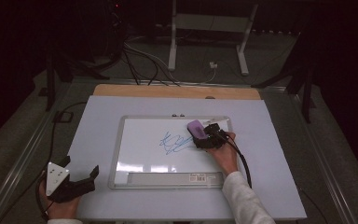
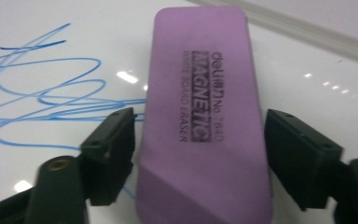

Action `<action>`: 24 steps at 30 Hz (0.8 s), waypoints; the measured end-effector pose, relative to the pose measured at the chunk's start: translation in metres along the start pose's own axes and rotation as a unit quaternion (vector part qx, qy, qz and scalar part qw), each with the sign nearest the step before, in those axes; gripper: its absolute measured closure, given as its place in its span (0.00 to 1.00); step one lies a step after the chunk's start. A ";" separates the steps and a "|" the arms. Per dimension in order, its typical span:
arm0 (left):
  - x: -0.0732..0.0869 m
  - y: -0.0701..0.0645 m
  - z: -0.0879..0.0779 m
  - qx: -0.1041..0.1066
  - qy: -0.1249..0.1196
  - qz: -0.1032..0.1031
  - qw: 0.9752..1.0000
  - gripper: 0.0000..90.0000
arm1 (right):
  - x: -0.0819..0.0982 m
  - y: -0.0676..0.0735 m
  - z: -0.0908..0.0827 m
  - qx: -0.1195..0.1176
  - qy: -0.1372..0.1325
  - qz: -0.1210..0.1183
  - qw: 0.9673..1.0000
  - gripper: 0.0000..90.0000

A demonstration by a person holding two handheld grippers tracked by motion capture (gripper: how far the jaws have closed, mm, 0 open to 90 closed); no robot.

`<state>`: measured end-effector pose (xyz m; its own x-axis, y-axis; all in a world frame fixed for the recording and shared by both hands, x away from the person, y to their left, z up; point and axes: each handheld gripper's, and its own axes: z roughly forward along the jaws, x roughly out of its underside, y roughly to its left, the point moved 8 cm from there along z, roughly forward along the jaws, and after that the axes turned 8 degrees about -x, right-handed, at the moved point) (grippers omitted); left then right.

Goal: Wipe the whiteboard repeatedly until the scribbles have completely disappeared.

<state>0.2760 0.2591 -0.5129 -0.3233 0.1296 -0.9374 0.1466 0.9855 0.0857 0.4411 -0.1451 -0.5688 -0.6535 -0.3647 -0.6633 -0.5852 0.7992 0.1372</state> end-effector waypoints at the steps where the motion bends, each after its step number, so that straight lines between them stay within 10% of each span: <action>1: 0.000 0.000 0.000 0.000 0.001 -0.001 1.000 0.00 | -0.002 -0.001 -0.001 -0.002 -0.010 0.007 1.000 0.26; 16: 0.000 -0.002 0.000 0.002 0.001 0.002 1.000 0.00 | -0.012 -0.006 0.001 -0.002 -0.027 0.039 0.999 0.45; 24: 0.000 -0.003 0.001 0.002 0.001 0.002 1.000 0.00 | -0.006 0.024 0.000 -0.016 -0.022 0.025 0.999 0.45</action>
<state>0.2762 0.2563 -0.5130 -0.3243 0.1340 -0.9364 0.1509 0.9846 0.0887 0.4313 -0.1240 -0.5620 -0.6616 -0.3027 -0.6860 -0.5678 0.7999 0.1946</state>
